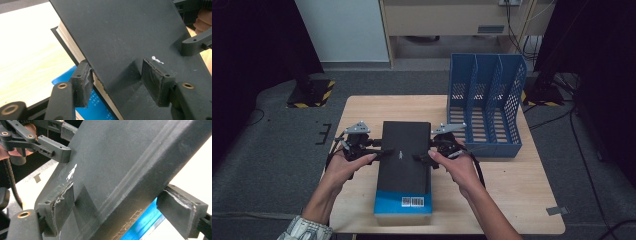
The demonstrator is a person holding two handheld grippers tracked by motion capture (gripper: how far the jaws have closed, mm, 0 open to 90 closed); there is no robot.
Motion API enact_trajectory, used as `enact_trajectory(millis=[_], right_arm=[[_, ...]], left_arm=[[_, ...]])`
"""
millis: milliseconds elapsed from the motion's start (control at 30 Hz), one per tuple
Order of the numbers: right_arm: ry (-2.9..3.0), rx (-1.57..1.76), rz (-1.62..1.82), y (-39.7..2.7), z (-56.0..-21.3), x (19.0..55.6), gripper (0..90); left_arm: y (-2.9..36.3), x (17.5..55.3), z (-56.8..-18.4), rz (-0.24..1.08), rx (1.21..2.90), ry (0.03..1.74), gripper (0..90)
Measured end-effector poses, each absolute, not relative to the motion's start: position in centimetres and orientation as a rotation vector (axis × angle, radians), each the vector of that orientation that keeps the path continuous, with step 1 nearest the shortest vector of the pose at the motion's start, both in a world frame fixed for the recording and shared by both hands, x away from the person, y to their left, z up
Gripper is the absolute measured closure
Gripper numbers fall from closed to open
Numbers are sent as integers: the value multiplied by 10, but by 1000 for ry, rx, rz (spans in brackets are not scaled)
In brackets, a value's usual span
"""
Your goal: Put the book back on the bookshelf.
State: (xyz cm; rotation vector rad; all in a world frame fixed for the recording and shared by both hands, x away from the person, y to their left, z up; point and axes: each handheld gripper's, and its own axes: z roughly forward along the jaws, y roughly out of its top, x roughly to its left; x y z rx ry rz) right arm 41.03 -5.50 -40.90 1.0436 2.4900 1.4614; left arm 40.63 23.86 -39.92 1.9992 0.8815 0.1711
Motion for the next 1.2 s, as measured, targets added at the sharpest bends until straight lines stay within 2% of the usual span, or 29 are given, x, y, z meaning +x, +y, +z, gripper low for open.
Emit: enact_trajectory(millis=[600,1200], right_arm=[[2456,955,1412,-45,-389,432,195],[2397,930,1396,-34,-378,465,218]], left_arm=[[249,418,-378,208,1979,897,607],[254,446,-362,265,1994,897,675]])
